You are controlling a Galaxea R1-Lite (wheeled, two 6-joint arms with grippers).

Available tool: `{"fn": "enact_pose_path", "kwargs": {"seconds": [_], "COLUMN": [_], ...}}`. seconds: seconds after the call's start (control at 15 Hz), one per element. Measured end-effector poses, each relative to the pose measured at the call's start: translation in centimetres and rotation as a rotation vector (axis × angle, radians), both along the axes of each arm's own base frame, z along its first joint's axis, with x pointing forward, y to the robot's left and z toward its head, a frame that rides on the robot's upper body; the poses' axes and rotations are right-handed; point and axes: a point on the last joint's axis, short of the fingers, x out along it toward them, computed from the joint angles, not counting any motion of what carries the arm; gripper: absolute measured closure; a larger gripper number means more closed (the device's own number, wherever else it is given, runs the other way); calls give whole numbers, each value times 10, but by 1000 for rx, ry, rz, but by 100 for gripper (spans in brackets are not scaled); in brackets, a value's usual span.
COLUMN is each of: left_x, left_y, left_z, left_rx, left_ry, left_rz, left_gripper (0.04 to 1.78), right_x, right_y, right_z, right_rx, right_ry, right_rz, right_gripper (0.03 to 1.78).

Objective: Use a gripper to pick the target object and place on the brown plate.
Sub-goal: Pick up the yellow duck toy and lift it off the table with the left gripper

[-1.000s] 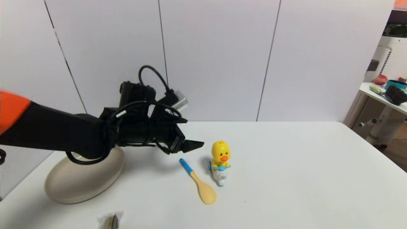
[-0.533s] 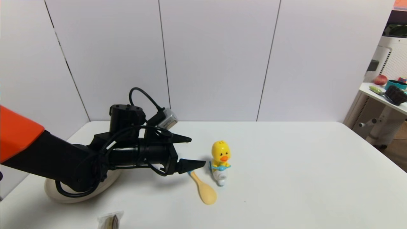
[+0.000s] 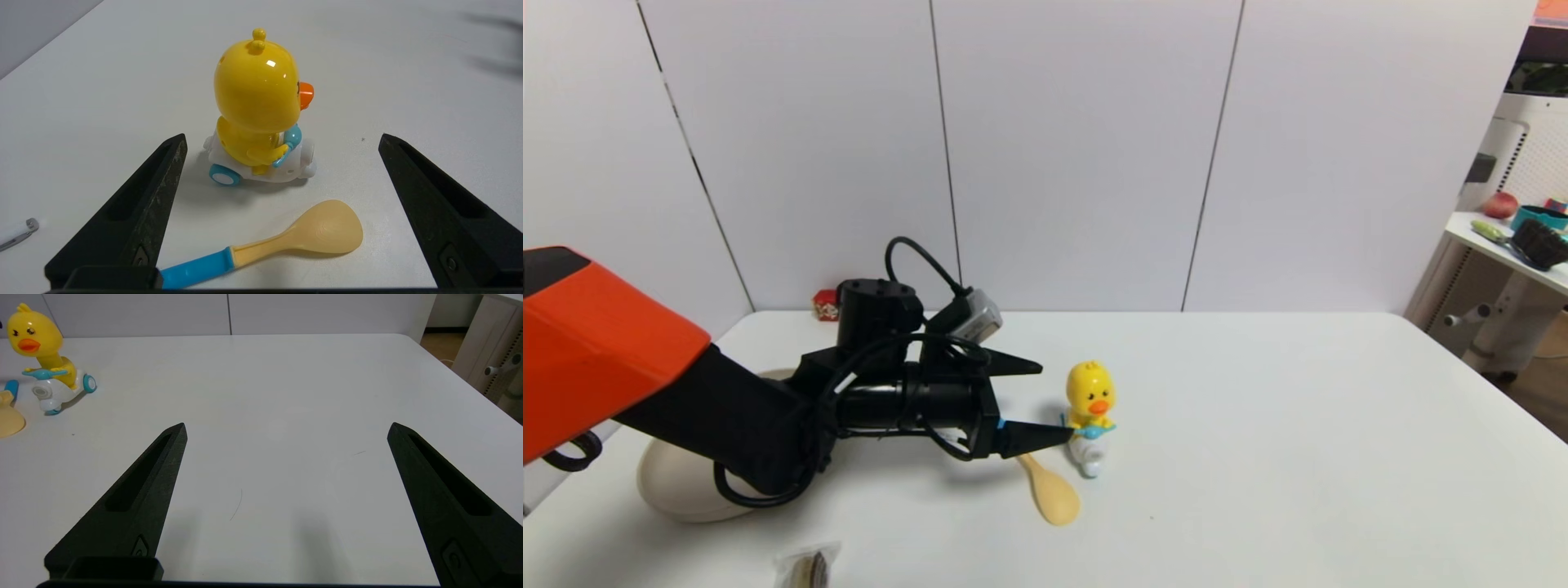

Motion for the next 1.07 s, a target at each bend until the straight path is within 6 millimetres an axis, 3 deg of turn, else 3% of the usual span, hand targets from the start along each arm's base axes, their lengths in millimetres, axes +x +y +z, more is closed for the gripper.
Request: {"fn": "enact_pose_path", "kwargs": {"seconds": [0.6,1.07], "left_x": [16,34], "left_y": [-32,-49], "left_z": [-14,-31], "left_rx": [-10,-3], "left_ry": [-17,-60], "left_rz": [-51,23], "left_gripper": [13,13], "right_x": [0,0], "right_y": [0,0], "right_z": [0,0], "right_rx": [0,0], "right_ry": [0,0], "right_rz": [0,0], "right_gripper": [12,12]}}
